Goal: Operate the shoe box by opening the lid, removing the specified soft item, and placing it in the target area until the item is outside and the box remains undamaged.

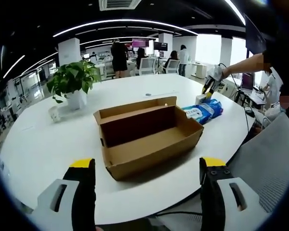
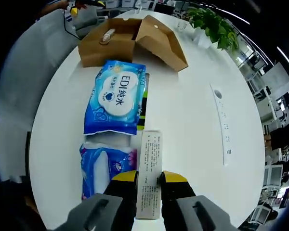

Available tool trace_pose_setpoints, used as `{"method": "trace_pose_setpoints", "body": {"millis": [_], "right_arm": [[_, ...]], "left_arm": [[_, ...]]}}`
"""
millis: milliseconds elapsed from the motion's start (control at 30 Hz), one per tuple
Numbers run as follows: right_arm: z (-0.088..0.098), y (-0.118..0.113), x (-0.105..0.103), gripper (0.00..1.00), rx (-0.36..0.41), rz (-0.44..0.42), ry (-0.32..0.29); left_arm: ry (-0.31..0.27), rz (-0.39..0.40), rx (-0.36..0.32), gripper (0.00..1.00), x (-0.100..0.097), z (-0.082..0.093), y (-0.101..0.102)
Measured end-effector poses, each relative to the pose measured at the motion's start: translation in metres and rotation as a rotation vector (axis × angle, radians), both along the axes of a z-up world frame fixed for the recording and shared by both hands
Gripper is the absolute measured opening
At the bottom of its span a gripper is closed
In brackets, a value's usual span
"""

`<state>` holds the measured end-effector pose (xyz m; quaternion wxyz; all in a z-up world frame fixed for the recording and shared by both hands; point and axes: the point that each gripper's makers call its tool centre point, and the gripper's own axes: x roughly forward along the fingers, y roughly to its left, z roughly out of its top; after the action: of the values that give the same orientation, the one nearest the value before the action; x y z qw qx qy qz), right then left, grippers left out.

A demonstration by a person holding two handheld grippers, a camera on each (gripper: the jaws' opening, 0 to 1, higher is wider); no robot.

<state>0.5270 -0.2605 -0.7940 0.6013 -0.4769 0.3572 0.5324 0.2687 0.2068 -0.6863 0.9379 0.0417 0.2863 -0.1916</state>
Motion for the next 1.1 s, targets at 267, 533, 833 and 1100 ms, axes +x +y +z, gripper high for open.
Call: {"method": "trace_pose_setpoints", "body": {"millis": [267, 533, 833, 1100], "right_arm": [[-0.008, -0.006, 0.005, 0.15, -0.004, -0.008, 0.006], [-0.016, -0.015, 0.006, 0.15, -0.038, -0.005, 0.006], [-0.018, -0.018, 0.012, 0.15, -0.054, -0.017, -0.002], [-0.018, -0.016, 0.013, 0.16, -0.064, -0.009, -0.007]], "left_arm": [[0.003, 0.006, 0.001, 0.92, 0.000, -0.001, 0.000], [0.011, 0.015, 0.000, 0.92, -0.003, -0.004, 0.001], [0.016, 0.024, 0.000, 0.92, -0.006, -0.005, 0.003], [0.019, 0.030, 0.001, 0.92, -0.008, -0.006, 0.005]]}}
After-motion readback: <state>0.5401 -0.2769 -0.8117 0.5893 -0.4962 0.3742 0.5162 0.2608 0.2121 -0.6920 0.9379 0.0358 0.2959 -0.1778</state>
